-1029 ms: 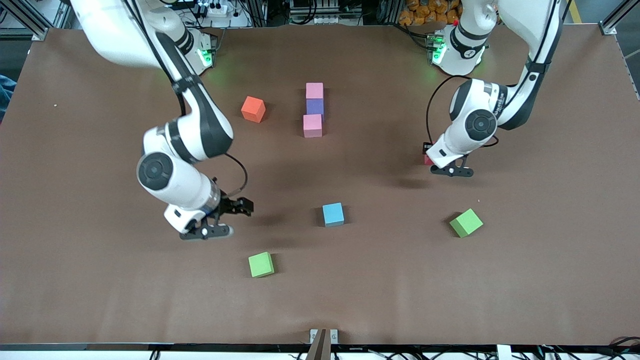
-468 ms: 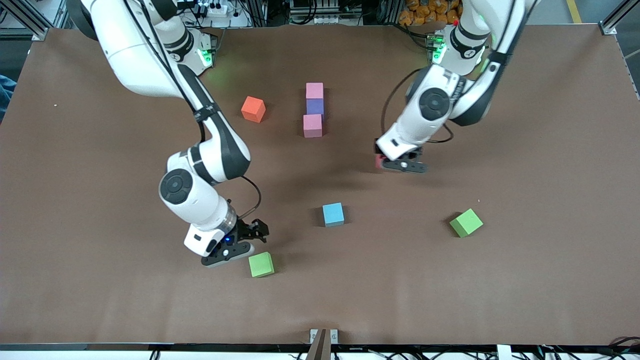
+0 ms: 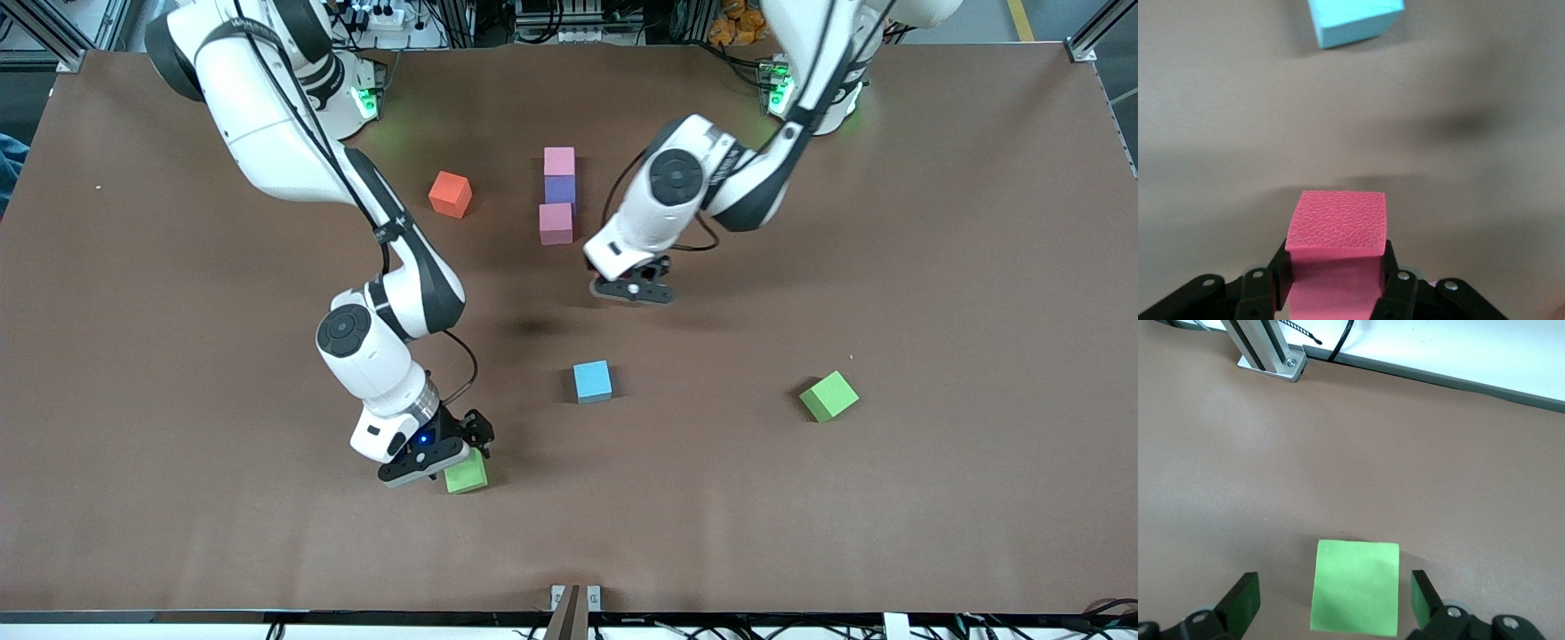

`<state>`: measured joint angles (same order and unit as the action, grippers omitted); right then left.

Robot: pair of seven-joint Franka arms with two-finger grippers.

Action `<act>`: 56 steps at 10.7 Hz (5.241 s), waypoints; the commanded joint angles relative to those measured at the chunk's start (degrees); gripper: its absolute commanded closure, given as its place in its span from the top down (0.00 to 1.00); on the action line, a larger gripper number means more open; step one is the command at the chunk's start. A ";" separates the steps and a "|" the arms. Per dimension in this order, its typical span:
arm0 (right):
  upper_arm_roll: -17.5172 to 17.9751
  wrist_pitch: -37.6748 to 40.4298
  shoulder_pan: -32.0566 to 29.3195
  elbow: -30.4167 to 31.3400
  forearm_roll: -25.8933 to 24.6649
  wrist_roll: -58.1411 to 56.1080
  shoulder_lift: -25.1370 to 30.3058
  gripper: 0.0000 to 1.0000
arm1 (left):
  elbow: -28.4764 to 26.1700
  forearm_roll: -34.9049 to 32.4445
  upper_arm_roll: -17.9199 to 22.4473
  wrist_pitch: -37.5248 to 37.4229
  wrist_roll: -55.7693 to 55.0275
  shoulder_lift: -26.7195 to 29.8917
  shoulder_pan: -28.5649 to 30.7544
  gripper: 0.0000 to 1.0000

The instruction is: Arrange blocks into number 1

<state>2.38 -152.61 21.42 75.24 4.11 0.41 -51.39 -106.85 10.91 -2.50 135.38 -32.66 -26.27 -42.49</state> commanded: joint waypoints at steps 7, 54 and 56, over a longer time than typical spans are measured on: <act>0.25 -1.20 -1.12 -3.70 -0.86 -4.01 -5.74 1.00 | 8.15 3.42 3.55 -2.32 -14.26 -8.80 -11.38 0.00; -5.02 -5.59 27.97 39.37 -19.67 61.02 21.78 0.00 | 9.82 -5.97 15.95 -33.07 21.94 21.25 23.93 1.00; -4.93 -5.77 27.97 39.37 -19.49 61.73 21.16 0.00 | 9.91 -5.99 15.95 -34.56 21.85 22.57 24.46 1.00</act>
<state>-2.37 -157.42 49.05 114.31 -13.59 59.36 -29.99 -96.22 6.19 13.57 102.35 -11.73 -5.82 -18.44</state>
